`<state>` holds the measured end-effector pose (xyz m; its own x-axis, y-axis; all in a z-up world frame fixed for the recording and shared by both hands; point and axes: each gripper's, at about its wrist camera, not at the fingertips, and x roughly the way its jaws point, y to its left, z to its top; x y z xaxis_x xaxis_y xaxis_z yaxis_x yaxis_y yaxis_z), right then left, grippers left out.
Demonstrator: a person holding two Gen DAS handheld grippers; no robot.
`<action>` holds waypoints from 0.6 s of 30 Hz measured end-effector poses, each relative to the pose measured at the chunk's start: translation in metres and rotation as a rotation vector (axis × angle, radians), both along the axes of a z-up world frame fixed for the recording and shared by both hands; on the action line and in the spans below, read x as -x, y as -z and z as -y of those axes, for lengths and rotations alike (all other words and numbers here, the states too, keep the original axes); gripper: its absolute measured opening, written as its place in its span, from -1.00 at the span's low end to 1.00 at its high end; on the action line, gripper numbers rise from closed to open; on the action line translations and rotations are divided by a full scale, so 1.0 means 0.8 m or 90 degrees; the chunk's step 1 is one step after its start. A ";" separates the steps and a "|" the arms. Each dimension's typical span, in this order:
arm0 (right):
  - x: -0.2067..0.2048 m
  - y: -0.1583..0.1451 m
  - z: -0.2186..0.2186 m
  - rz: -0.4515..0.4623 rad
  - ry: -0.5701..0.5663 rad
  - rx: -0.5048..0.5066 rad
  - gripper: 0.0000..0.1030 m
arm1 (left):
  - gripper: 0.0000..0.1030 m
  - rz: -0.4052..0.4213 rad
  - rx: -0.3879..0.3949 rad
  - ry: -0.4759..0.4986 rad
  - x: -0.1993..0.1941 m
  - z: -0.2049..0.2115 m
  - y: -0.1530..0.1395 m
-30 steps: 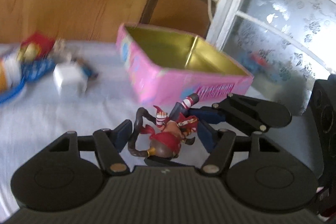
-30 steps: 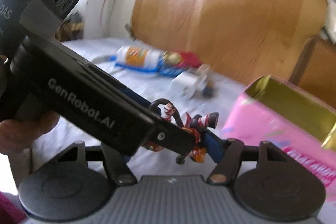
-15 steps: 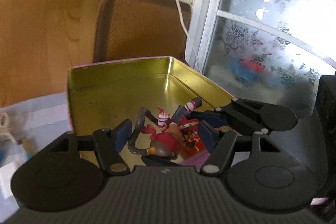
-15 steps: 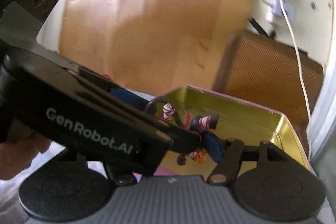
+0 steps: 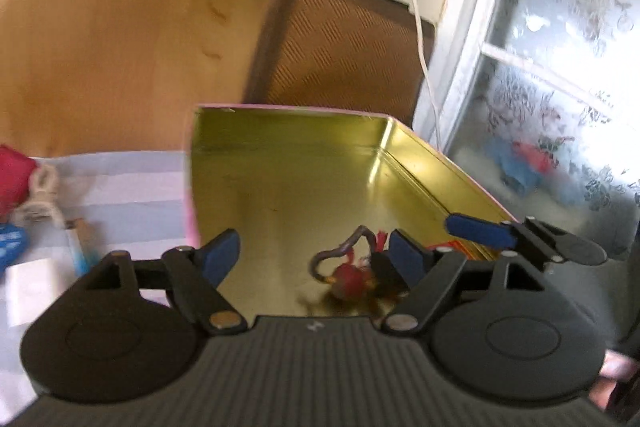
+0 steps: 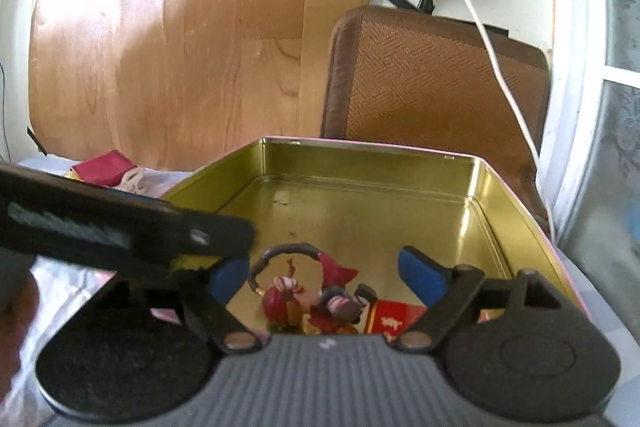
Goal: Organize rigid objects
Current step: 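Carry the figurine into the pink tin and open the left tool, then move the left tool to the white vitamin bottle and grasp it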
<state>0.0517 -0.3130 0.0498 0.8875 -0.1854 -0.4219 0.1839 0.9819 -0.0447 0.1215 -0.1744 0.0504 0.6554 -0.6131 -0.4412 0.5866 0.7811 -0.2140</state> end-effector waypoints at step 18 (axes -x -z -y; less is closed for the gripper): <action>-0.022 -0.044 -0.200 0.004 -0.268 -0.071 0.20 | 0.62 0.027 0.053 -0.414 0.034 -0.359 0.031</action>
